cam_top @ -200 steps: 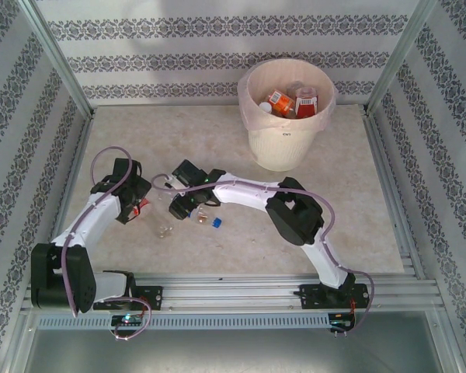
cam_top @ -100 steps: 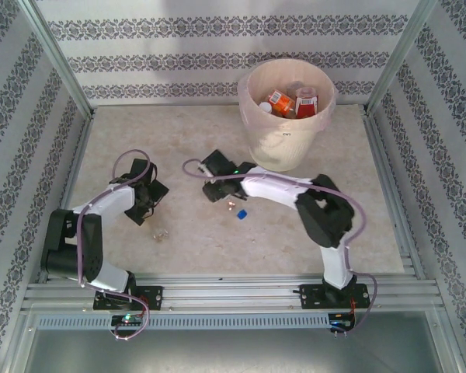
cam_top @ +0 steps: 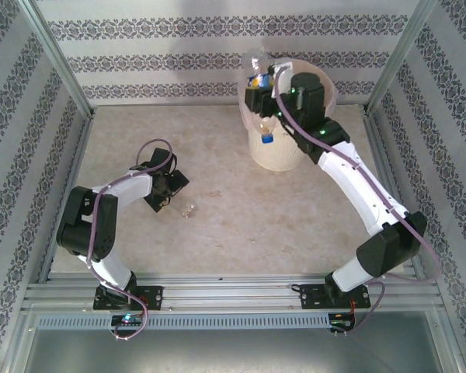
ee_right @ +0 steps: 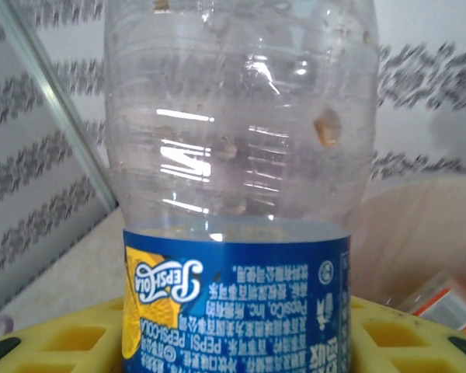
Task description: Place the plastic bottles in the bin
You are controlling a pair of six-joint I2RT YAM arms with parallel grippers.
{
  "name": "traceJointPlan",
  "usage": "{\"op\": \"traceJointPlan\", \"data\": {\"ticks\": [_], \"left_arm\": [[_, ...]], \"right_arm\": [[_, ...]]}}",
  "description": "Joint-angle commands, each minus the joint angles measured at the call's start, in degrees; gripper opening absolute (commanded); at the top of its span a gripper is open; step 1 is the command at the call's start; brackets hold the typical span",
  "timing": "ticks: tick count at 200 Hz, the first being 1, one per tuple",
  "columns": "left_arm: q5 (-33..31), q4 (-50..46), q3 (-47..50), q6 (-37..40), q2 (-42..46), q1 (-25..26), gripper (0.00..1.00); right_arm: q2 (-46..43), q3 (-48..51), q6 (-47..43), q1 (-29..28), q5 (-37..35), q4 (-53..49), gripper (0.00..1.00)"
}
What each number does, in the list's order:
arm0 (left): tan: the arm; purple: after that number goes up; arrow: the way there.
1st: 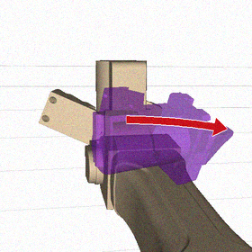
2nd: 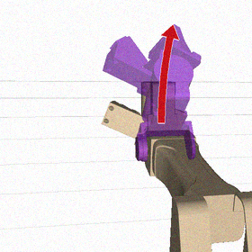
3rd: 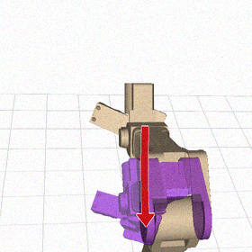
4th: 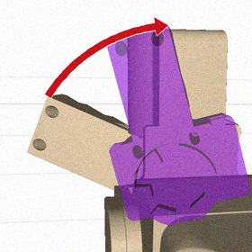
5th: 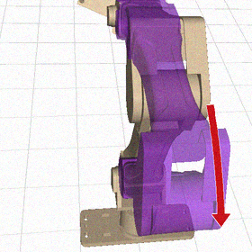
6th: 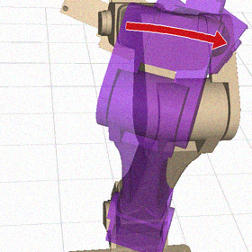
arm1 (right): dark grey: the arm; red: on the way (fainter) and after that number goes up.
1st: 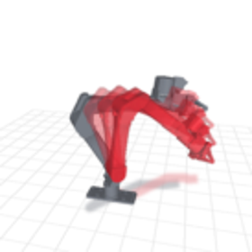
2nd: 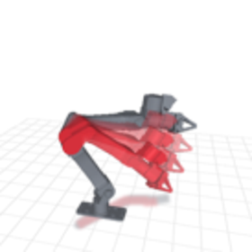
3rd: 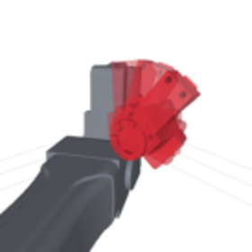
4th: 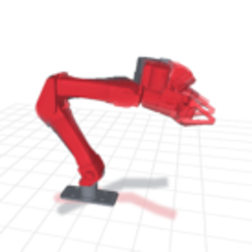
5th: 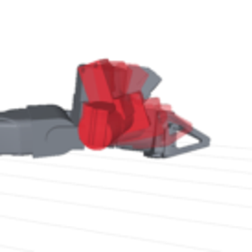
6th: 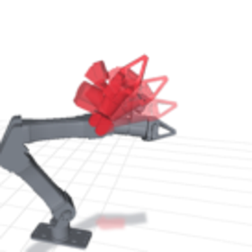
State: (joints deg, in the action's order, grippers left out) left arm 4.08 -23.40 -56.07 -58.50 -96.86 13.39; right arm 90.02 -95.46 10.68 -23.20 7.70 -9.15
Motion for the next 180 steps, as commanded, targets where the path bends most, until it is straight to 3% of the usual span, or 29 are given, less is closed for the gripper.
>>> {"op": "traceJointPlan", "data": {"ticks": [1,59,105,129,180], "left_arm": [[-2.25,-2.73,-1.03,2.33,-0.35,0.38,1.00],[-4.26,-4.05,-2.25,5.51,0.44,0.32,1.00],[-5.77,-5.69,-4.47,6.90,0.81,-0.96,1.00],[-6.63,-6.86,-5.58,8.06,1.50,-1.97,1.00],[-9.15,-8.70,-7.33,10.32,0.33,-4.89,1.00]], "right_arm": [[4.19,-6.12,2.55,2.75,1.41,1.46,0.53],[16.10,-19.42,0.09,7.16,-7.81,-0.55,0.54],[25.18,-30.45,1.91,6.41,-11.20,-14.31,0.58],[26.95,-33.93,1.92,5.36,-17.93,-22.40,0.67],[24.39,-33.63,3.40,5.75,-21.40,-26.36,0.92]]}}
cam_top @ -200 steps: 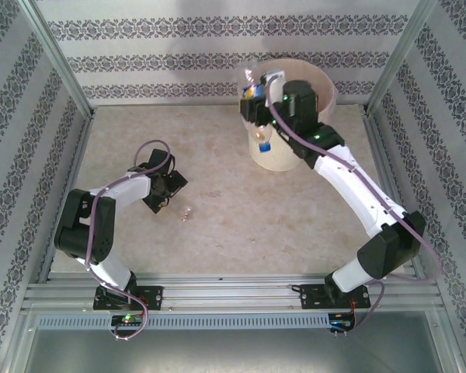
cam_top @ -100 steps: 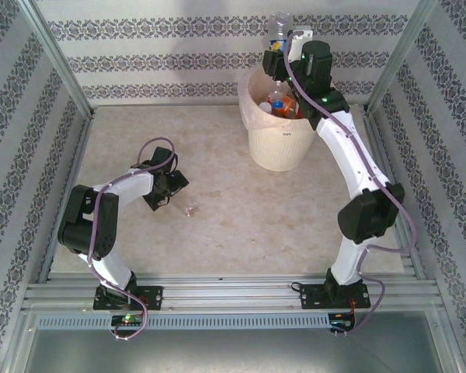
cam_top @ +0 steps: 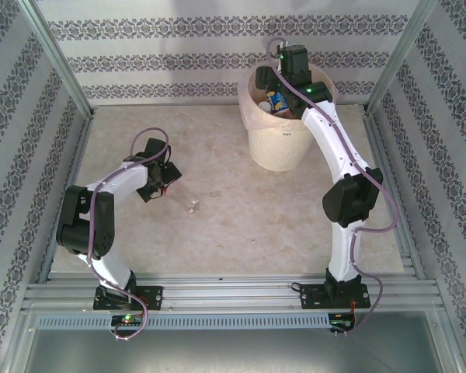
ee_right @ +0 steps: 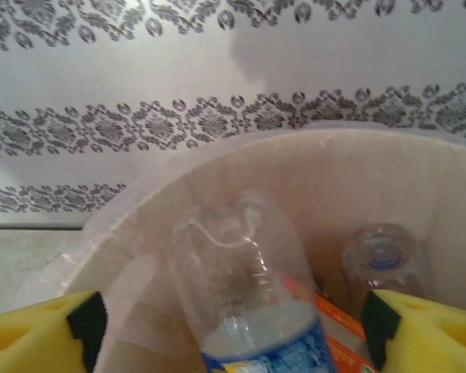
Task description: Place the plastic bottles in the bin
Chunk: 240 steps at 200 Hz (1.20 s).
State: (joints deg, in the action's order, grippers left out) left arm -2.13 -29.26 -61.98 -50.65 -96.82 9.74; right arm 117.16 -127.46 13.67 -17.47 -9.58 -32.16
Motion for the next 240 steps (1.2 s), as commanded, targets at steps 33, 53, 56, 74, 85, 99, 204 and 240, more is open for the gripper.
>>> {"op": "traceJointPlan", "data": {"ticks": [33,53,56,74,85,99,204,240], "left_arm": [[-2.71,0.42,-2.49,4.39,-2.89,-2.69,1.00],[-3.03,1.26,-4.12,4.91,-5.26,-3.03,1.00],[-3.10,1.30,-4.37,4.81,-5.64,-2.98,0.99],[-2.71,1.56,-5.27,4.14,-7.63,-3.24,0.94],[-2.00,2.32,-5.21,3.58,-8.57,-3.28,0.91],[-0.82,3.72,-4.85,3.22,-9.05,-3.23,0.84],[4.70,13.36,-1.42,9.68,4.02,-1.83,0.46],[6.11,17.57,-4.45,15.45,11.32,3.22,0.46]], "right_arm": [[-6.10,1.43,0.04,0.12,-2.87,-1.50,0.95],[-9.47,5.19,0.30,0.00,-0.22,1.20,0.98],[-9.98,5.87,0.26,-0.03,0.35,1.76,0.98],[-13.62,10.49,0.10,-0.21,3.15,5.26,0.98],[-16.14,13.30,-0.42,-0.35,4.67,7.29,0.98],[-19.32,16.88,-1.22,-0.63,6.06,9.66,0.98],[-41.20,48.37,1.62,-2.26,20.92,30.14,0.98],[-42.71,55.03,3.08,-4.83,26.69,32.96,0.98]]}}
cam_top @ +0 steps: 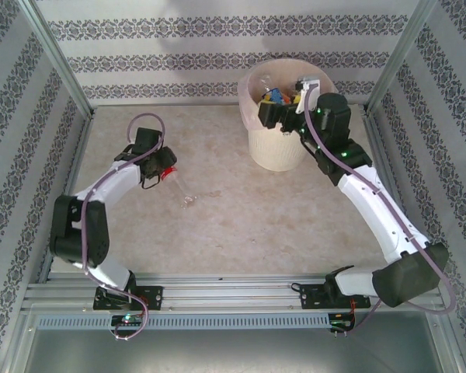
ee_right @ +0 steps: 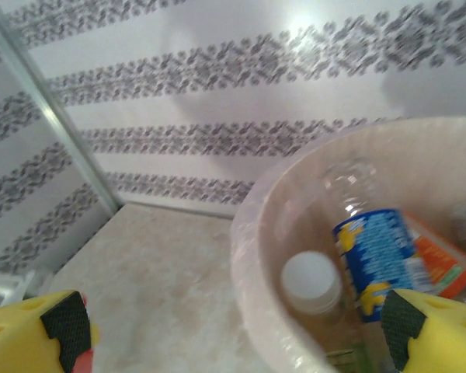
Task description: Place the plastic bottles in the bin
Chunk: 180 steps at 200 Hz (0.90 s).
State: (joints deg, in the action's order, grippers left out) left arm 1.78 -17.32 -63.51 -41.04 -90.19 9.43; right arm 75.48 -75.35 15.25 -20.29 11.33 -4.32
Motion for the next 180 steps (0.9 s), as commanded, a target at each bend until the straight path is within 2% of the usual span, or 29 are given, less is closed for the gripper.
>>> {"op": "traceJointPlan", "data": {"ticks": [1,26,47,109,138,162,180], "left_arm": [[2.27,5.72,-3.11,5.90,4.86,3.68,0.46],[6.04,8.82,-6.47,7.86,6.64,6.54,0.45],[10.06,13.31,-8.96,9.11,7.04,8.80,0.45],[18.05,24.49,-14.74,7.81,4.65,13.47,0.46],[20.27,27.14,-16.53,6.25,2.23,14.43,0.46],[23.17,29.00,-17.82,4.38,0.23,14.69,0.46],[25.09,31.83,-17.47,3.53,-0.48,14.98,0.46]], "right_arm": [[-1.04,3.06,1.39,-2.11,5.83,5.11,0.98],[-1.00,4.80,-0.30,-4.58,8.45,5.11,0.98],[0.22,5.13,0.26,-6.04,14.11,5.34,0.98],[6.66,3.56,3.57,-9.65,25.28,5.79,0.98],[8.52,2.82,2.99,-10.99,23.56,5.04,0.98],[10.26,2.26,4.48,-11.07,26.88,6.84,0.98],[11.94,0.82,5.35,-11.26,26.85,6.60,0.98]]}}
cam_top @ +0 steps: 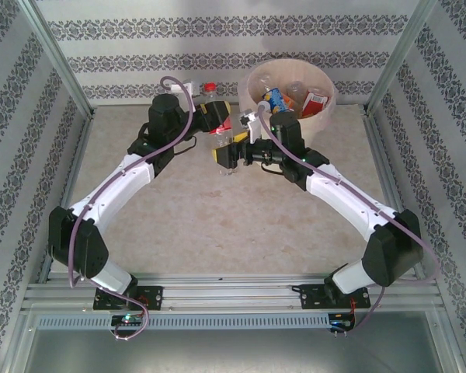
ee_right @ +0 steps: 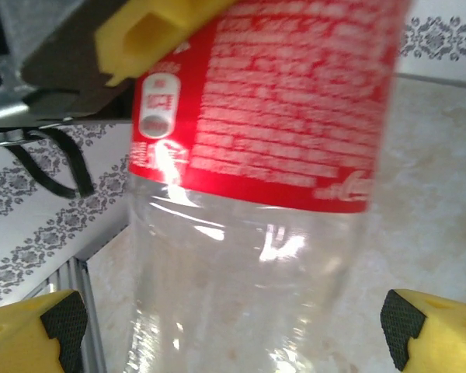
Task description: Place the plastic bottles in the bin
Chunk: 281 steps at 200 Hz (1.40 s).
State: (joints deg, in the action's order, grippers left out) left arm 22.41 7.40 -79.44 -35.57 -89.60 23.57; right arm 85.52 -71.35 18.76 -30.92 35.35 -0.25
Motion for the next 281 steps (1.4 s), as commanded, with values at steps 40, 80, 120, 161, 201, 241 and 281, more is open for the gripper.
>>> {"op": "traceJointPlan", "data": {"ticks": [40,80,120,161,201,241,281], "left_arm": [[5.38,8.29,-2.03,-3.42,-2.33,0.99,0.46],[5.37,7.57,-2.56,-3.97,-2.30,0.98,0.48],[6.58,6.81,-2.22,-3.49,-0.06,0.82,0.94],[6.75,10.85,3.54,-0.72,8.26,0.77,1.00],[-5.50,5.30,9.66,4.63,16.46,0.77,1.00],[-18.64,-0.41,14.06,6.56,21.64,0.77,1.00],[-28.59,-5.80,16.56,6.10,24.68,0.53,1.00]], "right_arm": [[4.38,-5.19,4.62,-0.55,1.27,4.09,0.74],[4.40,-6.55,1.78,-0.20,-0.23,-0.15,0.49],[2.76,-6.01,2.39,2.52,-4.13,-2.35,0.42],[0.00,-7.42,-1.83,6.95,-7.36,-8.80,0.41],[-1.99,-11.98,-5.83,11.46,-9.69,-13.99,0.41],[-1.51,-17.51,-7.97,14.01,-12.11,-17.32,0.41],[0.89,-24.66,-9.00,15.95,-15.37,-21.40,0.42]]}}
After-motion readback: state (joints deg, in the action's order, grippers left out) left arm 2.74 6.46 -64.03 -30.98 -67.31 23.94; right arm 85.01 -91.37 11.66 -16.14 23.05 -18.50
